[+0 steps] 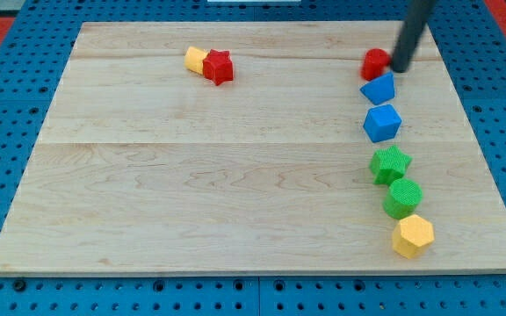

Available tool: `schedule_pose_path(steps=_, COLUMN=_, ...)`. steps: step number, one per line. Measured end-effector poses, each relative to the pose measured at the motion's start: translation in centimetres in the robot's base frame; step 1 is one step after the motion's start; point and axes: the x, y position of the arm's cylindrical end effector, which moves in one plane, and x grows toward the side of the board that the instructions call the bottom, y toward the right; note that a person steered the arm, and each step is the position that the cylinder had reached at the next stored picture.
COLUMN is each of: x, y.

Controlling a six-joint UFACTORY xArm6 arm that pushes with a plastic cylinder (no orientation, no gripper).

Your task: Push the red circle to the right of the red star

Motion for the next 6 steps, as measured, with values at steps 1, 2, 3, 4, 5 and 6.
schedule_pose_path(steps=1, x=-1.4, y=-7.4)
schedule_pose_path(steps=2, x=-2.7, y=-4.6)
schedule_pose_path(steps=3, x=-2.9, y=-9.6)
schedule_pose_path(steps=4, x=-2.9, y=-18.1)
schedule_pose_path(steps=5, x=-4.1, y=-10.6)
schedule_pose_path(steps=6, x=-4.6, y=-2.0)
